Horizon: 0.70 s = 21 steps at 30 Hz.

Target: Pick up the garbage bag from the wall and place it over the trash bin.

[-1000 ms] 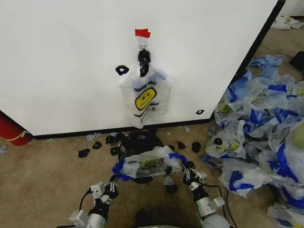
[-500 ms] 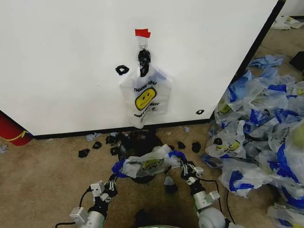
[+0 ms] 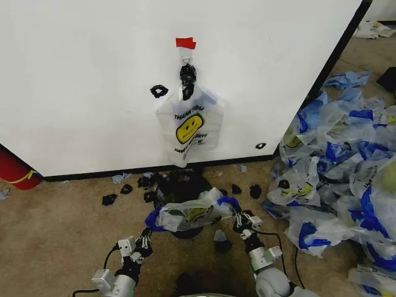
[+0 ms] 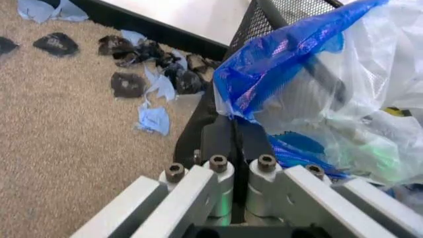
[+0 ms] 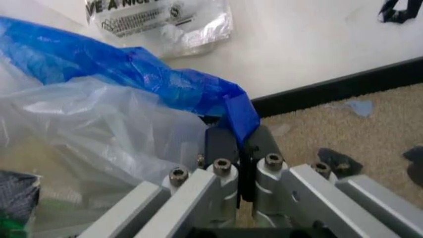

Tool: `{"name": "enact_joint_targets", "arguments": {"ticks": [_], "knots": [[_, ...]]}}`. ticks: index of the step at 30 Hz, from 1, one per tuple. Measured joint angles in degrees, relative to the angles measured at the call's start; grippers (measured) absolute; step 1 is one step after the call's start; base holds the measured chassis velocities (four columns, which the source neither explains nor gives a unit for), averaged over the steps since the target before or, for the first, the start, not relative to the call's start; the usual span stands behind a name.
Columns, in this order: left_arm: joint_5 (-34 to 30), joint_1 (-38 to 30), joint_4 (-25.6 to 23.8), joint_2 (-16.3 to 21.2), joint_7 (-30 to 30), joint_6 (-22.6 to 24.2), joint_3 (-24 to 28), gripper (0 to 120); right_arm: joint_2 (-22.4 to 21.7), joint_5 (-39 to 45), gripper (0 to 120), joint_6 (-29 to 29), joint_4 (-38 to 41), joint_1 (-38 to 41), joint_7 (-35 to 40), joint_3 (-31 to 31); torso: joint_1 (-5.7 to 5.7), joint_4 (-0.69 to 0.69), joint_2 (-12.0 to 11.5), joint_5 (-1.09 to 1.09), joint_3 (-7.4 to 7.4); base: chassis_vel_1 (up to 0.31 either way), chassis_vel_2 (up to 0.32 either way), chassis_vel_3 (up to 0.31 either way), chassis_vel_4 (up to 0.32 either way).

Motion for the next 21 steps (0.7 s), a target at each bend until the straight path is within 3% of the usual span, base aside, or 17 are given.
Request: {"name": "enact_joint_targets", "arguments": {"ticks": [21], "knots": [[-1.5,-1.17,1.27,0.98,-0.25,0.62,-0.04,0,-0.44,-1.25,0,-1.27,-0.86,-0.24,0.16,-0.03,0.0,0.0,0.0,0.0,0.0,0.0,0.0,0.0,0.0]]}}
